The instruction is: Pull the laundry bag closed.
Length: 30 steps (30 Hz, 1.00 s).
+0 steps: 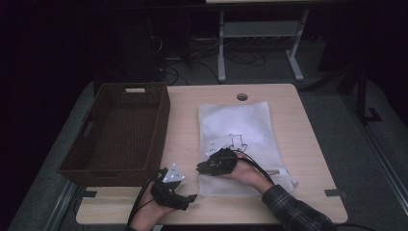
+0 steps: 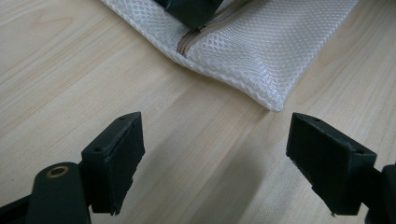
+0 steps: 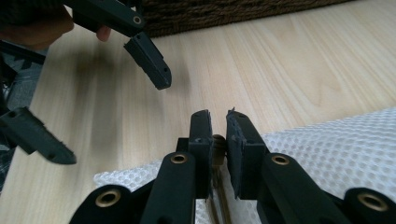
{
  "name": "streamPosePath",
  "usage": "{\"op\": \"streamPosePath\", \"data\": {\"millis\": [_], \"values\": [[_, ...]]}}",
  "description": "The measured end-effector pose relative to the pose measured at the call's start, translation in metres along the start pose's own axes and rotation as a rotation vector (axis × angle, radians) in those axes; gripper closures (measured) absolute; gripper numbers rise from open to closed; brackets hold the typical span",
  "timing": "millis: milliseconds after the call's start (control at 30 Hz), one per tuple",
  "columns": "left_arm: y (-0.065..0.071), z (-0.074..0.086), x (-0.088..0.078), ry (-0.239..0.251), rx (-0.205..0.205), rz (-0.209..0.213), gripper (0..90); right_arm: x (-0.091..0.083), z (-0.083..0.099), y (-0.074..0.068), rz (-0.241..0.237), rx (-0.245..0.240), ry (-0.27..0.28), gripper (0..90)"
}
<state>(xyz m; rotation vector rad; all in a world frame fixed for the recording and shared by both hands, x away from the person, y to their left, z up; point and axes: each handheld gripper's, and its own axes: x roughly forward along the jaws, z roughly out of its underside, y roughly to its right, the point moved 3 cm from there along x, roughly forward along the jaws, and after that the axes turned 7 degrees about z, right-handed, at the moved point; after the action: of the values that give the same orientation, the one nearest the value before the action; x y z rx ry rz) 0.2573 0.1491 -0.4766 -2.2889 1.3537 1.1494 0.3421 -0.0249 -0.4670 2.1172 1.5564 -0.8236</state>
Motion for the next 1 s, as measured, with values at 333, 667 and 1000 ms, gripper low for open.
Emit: {"op": "streamPosePath", "data": {"millis": [333, 667, 1000], "values": [[0.0, 0.0, 0.0, 0.0, 0.001, 0.0, 19.0, -0.023, 0.007, 0.003, 0.004, 0.005, 0.008, 70.5], [0.0, 0.0, 0.0, -0.002, 0.002, 0.004, 19.0, -0.046, 0.031, 0.018, 0.048, -0.017, -0.066, 50.4], [0.001, -0.001, 0.002, -0.011, 0.006, 0.005, 19.0, -0.03, 0.052, 0.016, 0.061, -0.1, -0.17, 45.8]]}}
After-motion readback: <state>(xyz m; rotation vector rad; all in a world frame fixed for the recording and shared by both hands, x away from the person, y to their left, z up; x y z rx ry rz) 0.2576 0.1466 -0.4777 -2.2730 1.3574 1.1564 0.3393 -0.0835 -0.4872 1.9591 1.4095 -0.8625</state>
